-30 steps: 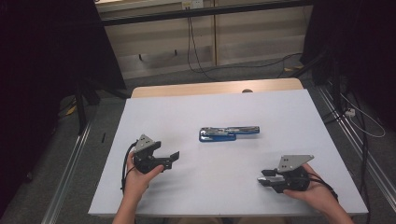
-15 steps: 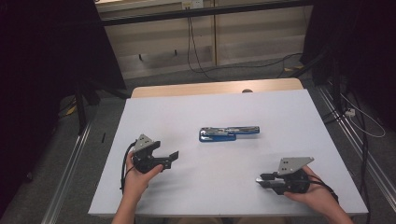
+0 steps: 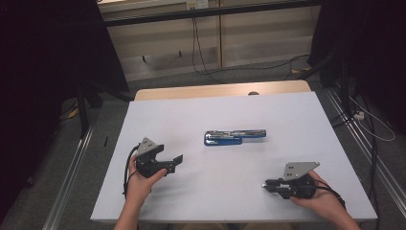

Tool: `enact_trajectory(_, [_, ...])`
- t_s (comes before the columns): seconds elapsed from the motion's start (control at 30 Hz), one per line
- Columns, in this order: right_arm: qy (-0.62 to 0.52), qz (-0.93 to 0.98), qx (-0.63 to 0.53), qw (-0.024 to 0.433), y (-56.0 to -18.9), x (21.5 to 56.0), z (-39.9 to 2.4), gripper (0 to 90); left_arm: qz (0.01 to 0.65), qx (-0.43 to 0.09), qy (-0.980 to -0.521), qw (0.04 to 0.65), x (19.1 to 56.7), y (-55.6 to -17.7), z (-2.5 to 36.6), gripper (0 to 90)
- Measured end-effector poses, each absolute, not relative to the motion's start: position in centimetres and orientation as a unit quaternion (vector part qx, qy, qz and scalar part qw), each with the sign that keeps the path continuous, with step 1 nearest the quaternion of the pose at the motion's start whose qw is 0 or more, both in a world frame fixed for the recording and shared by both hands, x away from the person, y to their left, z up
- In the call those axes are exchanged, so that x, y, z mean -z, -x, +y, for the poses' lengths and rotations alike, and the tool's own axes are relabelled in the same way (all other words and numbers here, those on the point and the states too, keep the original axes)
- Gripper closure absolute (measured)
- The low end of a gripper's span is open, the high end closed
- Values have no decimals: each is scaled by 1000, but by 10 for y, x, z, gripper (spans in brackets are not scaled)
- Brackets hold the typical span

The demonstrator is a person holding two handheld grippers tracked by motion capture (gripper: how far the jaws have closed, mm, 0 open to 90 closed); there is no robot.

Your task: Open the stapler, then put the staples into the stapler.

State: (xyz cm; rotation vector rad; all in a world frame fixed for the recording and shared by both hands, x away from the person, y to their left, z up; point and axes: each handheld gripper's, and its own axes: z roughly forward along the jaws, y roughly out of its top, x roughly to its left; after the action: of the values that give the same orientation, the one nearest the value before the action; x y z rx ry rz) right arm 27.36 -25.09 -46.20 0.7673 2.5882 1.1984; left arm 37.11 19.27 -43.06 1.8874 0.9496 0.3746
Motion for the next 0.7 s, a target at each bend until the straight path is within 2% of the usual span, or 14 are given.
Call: enact_trajectory(0.7, [-274,852,-434,102,-286,450,-254,793,387,-155,-774,477,429,-371,195,97])
